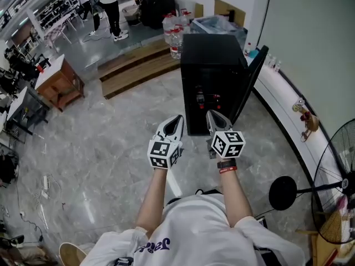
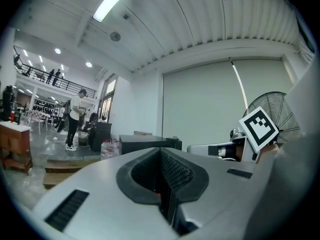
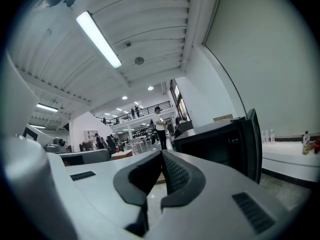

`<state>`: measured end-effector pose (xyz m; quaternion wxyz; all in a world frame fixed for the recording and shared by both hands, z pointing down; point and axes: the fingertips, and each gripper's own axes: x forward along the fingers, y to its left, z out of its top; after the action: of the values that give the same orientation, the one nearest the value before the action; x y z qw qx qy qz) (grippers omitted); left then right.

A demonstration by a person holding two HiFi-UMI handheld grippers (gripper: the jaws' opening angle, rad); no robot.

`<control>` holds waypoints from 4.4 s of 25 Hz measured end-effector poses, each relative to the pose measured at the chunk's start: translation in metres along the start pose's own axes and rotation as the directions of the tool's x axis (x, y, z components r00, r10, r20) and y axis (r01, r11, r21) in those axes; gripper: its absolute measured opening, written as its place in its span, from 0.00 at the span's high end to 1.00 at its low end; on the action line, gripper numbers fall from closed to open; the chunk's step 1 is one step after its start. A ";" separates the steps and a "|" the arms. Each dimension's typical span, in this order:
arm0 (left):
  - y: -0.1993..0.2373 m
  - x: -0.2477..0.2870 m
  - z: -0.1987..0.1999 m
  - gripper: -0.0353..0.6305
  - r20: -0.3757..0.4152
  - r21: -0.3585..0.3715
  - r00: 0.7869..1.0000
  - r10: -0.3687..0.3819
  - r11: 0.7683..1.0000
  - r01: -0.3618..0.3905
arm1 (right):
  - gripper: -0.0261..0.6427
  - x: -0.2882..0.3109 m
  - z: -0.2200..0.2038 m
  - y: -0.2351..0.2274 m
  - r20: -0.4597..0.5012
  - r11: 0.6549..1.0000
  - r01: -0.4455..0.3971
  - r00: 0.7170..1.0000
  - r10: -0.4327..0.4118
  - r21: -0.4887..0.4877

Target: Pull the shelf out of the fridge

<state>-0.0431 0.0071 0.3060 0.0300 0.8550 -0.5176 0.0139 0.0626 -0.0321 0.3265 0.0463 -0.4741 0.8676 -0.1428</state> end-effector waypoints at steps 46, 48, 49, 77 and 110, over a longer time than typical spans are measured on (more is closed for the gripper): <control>0.064 0.191 -0.110 0.92 -0.036 0.005 0.994 -0.107 0.994 0.108 | 0.89 0.157 -0.141 -0.195 -0.107 0.943 0.221 0.974 -0.199 0.250; 0.065 0.196 -0.117 0.92 -0.040 -0.001 0.993 -0.114 0.993 0.114 | 0.88 0.162 -0.150 -0.202 -0.108 0.933 0.227 0.973 -0.204 0.279; 0.066 0.198 -0.120 0.92 -0.042 -0.002 0.992 -0.117 0.993 0.117 | 0.88 0.164 -0.155 -0.206 -0.109 0.928 0.232 0.972 -0.209 0.292; 0.129 0.274 -0.160 0.92 -0.085 0.010 0.985 -0.147 0.989 0.148 | 0.57 0.272 -0.245 -0.284 -0.084 0.703 0.212 0.974 -0.212 0.679; 0.150 0.343 -0.255 0.92 -0.132 -0.106 0.968 -0.213 0.974 0.200 | 0.48 0.391 -0.327 -0.391 0.148 0.190 -0.089 0.935 -0.323 0.978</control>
<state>-0.0152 -0.3486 0.5846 0.1076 0.8988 -0.4223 0.0480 0.0948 -0.4919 0.7744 0.4648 -0.4189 0.5194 -0.5820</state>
